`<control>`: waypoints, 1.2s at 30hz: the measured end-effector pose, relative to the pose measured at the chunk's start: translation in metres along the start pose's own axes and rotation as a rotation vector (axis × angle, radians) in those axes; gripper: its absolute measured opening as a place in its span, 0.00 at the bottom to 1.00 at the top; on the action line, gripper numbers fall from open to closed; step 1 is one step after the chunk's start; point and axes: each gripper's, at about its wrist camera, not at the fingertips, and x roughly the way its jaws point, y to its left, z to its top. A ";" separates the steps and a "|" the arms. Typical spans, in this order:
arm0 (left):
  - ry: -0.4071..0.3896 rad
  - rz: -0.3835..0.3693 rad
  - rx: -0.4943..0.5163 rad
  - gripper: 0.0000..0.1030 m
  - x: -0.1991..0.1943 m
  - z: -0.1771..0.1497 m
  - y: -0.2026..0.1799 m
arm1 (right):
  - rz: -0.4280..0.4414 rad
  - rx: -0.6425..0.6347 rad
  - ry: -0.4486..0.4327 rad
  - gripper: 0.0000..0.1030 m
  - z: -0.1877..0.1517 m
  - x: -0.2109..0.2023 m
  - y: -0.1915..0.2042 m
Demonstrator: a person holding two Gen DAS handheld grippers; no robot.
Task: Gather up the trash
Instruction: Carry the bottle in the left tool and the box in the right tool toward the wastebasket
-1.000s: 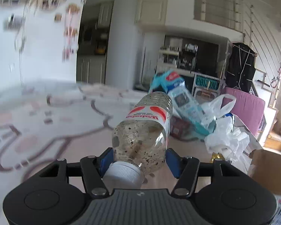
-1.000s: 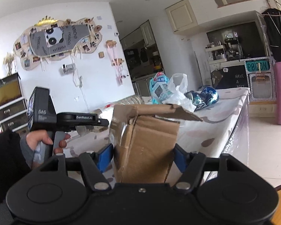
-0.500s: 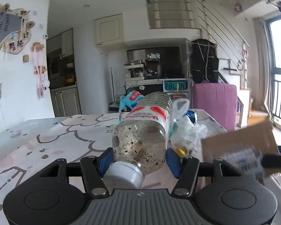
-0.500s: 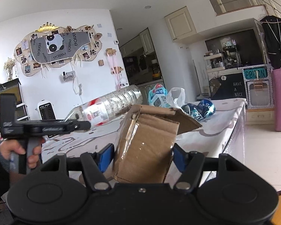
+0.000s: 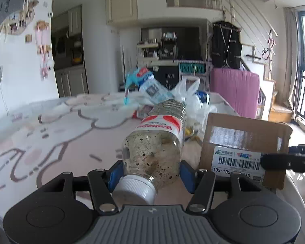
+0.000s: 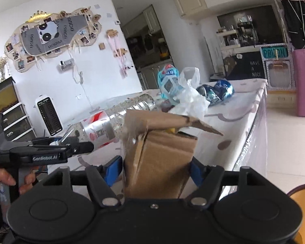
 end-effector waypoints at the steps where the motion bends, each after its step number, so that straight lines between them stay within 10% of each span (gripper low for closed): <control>1: 0.015 -0.001 -0.009 0.57 0.001 -0.001 0.000 | -0.002 0.009 -0.003 0.74 0.000 0.000 0.000; 21: 0.135 -0.034 -0.111 0.67 0.018 -0.001 0.000 | -0.001 -0.010 -0.027 0.64 -0.004 0.001 0.015; 36: 0.060 -0.018 -0.074 0.61 -0.003 0.008 -0.011 | -0.043 -0.080 -0.080 0.56 0.002 -0.018 0.028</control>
